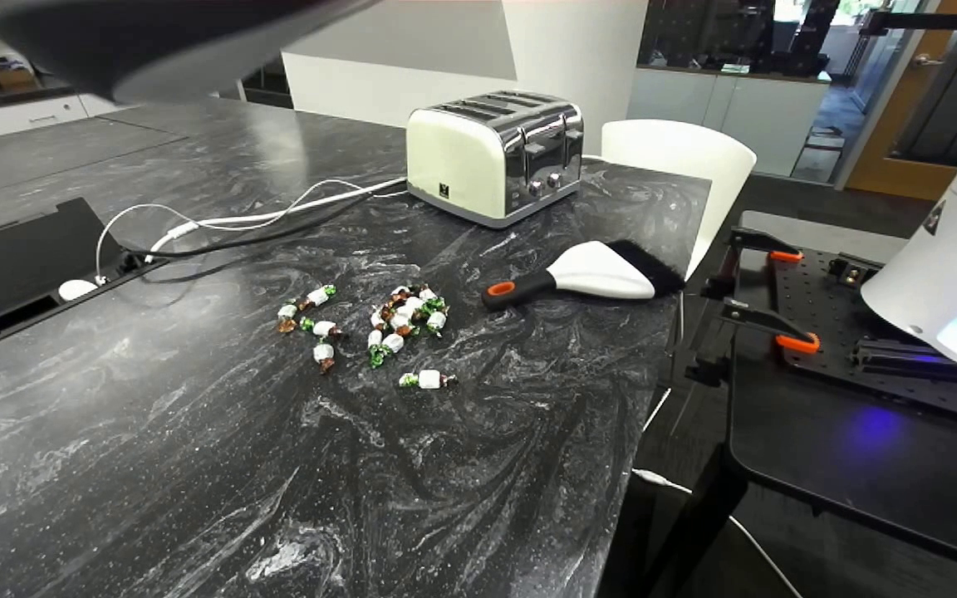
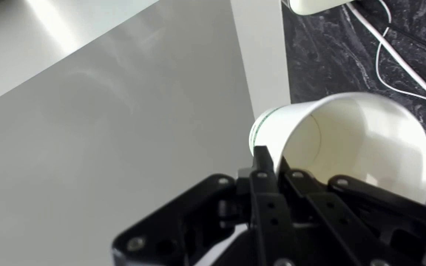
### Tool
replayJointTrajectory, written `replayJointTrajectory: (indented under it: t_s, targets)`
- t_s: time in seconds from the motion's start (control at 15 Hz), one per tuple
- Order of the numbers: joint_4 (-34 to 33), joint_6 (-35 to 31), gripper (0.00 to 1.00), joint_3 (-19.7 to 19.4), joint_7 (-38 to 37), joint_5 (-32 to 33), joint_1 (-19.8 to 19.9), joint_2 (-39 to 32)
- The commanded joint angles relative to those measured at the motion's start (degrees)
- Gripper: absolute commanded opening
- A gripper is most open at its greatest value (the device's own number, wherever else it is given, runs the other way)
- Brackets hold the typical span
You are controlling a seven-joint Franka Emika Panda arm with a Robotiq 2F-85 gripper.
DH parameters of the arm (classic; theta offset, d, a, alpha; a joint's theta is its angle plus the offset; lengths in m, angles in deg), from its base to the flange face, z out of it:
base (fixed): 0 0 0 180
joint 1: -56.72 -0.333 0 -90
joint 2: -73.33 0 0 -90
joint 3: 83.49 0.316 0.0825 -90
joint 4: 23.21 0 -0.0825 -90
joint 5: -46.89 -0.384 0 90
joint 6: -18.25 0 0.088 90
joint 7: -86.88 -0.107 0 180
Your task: Pour the sweets in the cup onto the counter
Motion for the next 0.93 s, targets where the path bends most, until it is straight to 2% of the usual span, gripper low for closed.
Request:
replayJointTrajectory:
  t_s: [0.0, 0.4, 0.87]
  targets:
    - [6.8, -4.5, 0.01, 5.1, -1.8, -5.5, 4.3, 9.0]
    - [15.3, -14.4, 0.01, 14.3, -5.0, -16.3, 14.7, 18.0]
    - [31.4, -31.9, 0.01, 24.5, -8.4, -32.7, 31.9, 24.2]
